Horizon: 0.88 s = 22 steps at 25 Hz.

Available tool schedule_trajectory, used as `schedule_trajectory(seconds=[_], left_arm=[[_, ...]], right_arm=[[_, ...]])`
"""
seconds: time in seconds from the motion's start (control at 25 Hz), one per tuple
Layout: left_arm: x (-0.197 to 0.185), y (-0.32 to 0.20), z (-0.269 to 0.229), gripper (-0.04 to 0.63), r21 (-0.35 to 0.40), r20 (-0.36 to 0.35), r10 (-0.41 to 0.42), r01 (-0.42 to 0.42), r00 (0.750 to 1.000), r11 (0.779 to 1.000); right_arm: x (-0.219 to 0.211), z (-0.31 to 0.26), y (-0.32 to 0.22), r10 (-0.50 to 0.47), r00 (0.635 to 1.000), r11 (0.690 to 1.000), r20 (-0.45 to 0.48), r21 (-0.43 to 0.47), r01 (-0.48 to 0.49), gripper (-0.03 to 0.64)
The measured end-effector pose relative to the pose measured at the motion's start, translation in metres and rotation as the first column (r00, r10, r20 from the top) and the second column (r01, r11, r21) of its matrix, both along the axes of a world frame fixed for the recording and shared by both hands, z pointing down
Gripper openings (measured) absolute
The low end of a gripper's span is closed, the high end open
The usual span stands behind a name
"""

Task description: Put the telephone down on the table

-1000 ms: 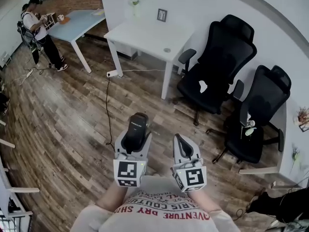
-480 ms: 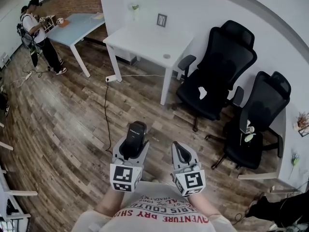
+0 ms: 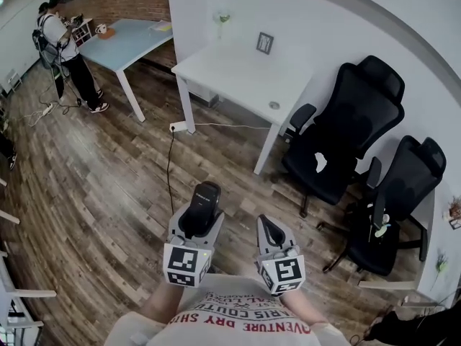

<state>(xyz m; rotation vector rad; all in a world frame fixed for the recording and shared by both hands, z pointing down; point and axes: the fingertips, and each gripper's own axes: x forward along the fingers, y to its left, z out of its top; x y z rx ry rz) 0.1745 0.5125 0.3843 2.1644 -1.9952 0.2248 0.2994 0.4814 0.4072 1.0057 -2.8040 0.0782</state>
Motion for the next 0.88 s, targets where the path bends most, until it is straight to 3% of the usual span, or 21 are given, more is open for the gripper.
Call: schedule_trajectory(seconds=[0.48, 0.88], left_arm=[[-0.182, -0.062, 0.002, 0.289, 0.004, -0.009, -0.051, 0.051, 0.999, 0.999], [-0.241, -0.117, 0.025, 0.288, -0.043, -0.055, -0.083, 0.081, 0.995, 0.996]], right_arm=[[-0.179, 0.003, -0.075, -0.041, 0.998, 0.998, 0.038, -0.051, 0.043, 0.025], [-0.239, 0.021, -0.139, -0.069, 0.998, 0.994, -0.012, -0.084, 0.068, 0.025]])
